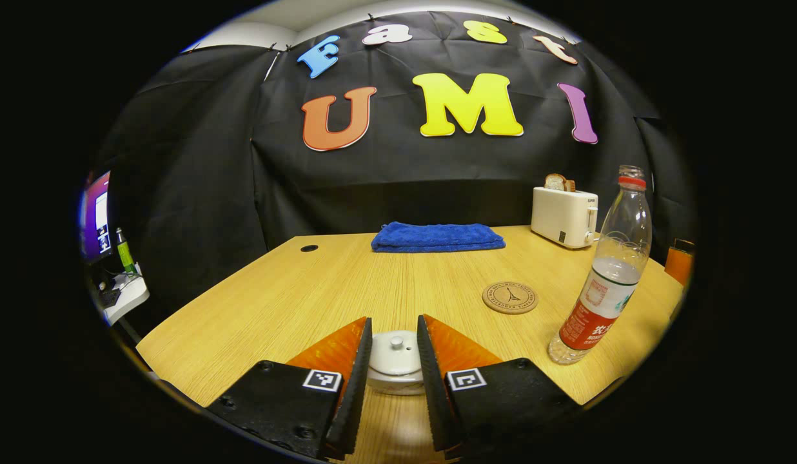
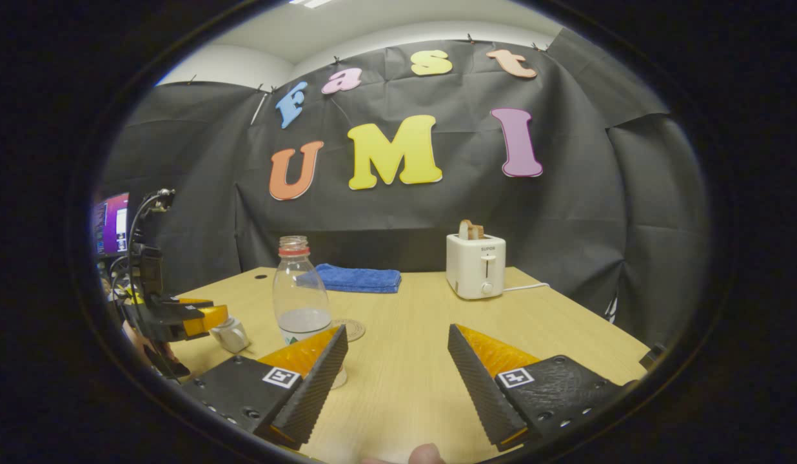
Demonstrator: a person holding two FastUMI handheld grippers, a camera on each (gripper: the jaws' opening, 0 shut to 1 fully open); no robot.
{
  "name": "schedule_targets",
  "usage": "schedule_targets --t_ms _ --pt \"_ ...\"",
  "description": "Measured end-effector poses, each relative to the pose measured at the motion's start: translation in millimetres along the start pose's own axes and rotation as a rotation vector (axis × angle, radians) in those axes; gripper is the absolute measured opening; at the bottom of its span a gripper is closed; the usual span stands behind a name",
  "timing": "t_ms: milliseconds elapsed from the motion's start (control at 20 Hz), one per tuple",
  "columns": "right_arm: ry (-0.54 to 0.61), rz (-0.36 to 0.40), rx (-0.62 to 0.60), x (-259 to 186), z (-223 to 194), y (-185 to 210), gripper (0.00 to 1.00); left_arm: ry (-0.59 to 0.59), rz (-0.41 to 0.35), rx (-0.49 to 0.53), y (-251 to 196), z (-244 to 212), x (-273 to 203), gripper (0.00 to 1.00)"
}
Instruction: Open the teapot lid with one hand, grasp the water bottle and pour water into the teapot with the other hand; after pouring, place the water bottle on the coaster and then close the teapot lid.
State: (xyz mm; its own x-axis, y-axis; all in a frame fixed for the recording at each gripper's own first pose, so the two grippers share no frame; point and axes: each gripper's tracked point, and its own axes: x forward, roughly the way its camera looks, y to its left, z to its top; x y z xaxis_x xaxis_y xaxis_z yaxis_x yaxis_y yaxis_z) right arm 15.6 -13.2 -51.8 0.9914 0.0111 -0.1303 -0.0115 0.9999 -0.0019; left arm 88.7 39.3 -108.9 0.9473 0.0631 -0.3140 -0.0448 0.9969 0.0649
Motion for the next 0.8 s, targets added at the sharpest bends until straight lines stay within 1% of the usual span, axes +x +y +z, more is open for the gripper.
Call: schedule_targets --t_ms 100,250,400,450,500,550,600,800 --pt "0.002 -0.001 -0.005 1.8 -0.1 -0.1 0.96 -0.001 0.002 0.000 -0.6 1.0 2.9 0.40" --pt "0.004 0.000 -0.013 3.8 -1.3 1.4 0.96 -0.005 0.006 0.015 -2.1 0.2 5.3 0.34" --pt "0.006 -0.001 -0.024 3.6 -2.6 2.2 0.96 -0.012 0.018 0.052 -2.3 0.8 4.9 0.22" --pt "0.009 0.000 -0.023 3.4 -3.7 1.9 0.96 -0.012 0.016 0.069 -3.4 1.3 5.4 0.20" --pt "0.011 0.004 -0.021 2.6 -4.2 2.4 0.96 -0.012 0.013 0.080 -2.9 1.4 6.0 0.15" --pt "0.011 0.005 -0.021 2.6 -3.9 2.4 0.96 -0.013 0.008 0.087 -2.6 2.5 6.8 0.12" --pt "0.009 0.007 -0.018 2.2 -3.1 2.7 0.96 -0.011 0.003 0.084 -1.7 3.2 6.0 0.08" --pt "-0.015 0.030 0.001 -1.9 3.6 5.4 0.96 -0.019 -0.008 0.023 0.4 6.6 5.2 0.03"
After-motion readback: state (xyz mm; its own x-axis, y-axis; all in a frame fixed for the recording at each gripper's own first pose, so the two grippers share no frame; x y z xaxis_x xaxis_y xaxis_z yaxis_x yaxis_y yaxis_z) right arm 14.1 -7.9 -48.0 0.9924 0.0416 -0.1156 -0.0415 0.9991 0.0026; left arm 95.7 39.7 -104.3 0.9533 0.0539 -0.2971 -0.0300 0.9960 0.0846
